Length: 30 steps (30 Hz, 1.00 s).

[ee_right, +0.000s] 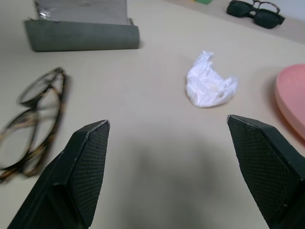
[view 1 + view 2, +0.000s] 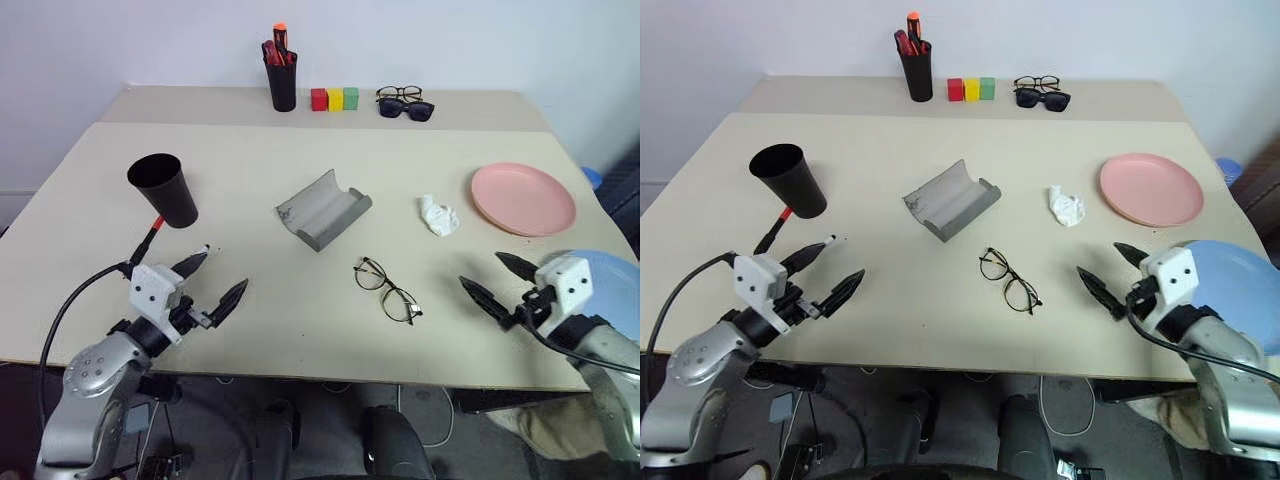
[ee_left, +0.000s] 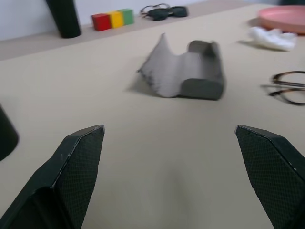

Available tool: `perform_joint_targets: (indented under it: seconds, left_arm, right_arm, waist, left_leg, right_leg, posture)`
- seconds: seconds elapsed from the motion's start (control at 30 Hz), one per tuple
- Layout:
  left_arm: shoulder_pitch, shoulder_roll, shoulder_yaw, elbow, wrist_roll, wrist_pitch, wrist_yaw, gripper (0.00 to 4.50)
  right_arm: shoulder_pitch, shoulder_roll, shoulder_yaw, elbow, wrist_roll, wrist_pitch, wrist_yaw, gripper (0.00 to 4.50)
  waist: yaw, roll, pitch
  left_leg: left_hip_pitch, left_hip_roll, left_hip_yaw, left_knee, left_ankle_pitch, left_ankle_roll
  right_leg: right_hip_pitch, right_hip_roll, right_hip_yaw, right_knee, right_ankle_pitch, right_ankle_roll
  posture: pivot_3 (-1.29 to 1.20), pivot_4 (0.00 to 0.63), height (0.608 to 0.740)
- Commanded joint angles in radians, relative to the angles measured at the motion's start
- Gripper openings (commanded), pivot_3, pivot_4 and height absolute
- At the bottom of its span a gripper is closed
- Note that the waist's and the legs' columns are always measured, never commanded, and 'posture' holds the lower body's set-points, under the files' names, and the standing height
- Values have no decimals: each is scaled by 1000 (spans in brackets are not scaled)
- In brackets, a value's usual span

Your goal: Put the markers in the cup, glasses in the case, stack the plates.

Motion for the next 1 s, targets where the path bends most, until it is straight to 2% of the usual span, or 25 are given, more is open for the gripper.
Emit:
perform_joint_targets:
  seconds: [0.03,0.77,0.9,1.0]
  left_arm:
    - [22,19,25,-53,-45,-9,-42,4500]
    - [23,27,35,-88,-58,55,7,4500]
    - [13,47,41,-92,-73,123,29,4500]
    - [-13,65,57,-89,-112,204,55,4500]
  right_arm:
    - [23,-23,-63,-29,40,-2,35,4012]
    - [5,-28,-57,-28,33,4,55,4012]
    - [-30,-33,-36,-29,39,0,79,4012]
    - [-78,-40,26,-46,46,-7,138,4012]
  waist:
    - [-1,0,0]
    - [1,0,0]
    - [0,0,0]
    - [-1,0,0]
  left_leg:
    - [0,1,1,0,0,0]
    - [-1,2,8,0,-1,1]
    - [-1,2,8,0,-1,1]
    - [0,3,8,0,0,2]
  right_leg:
    - [0,0,0,-1,0,0]
    - [-1,0,2,-2,1,-1]
    - [-1,0,2,-2,1,-1]
    - [-1,0,2,-1,1,-1]
  posture:
    - [0,150,740]
    - [0,150,740]
    - [0,150,740]
    - [0,150,740]
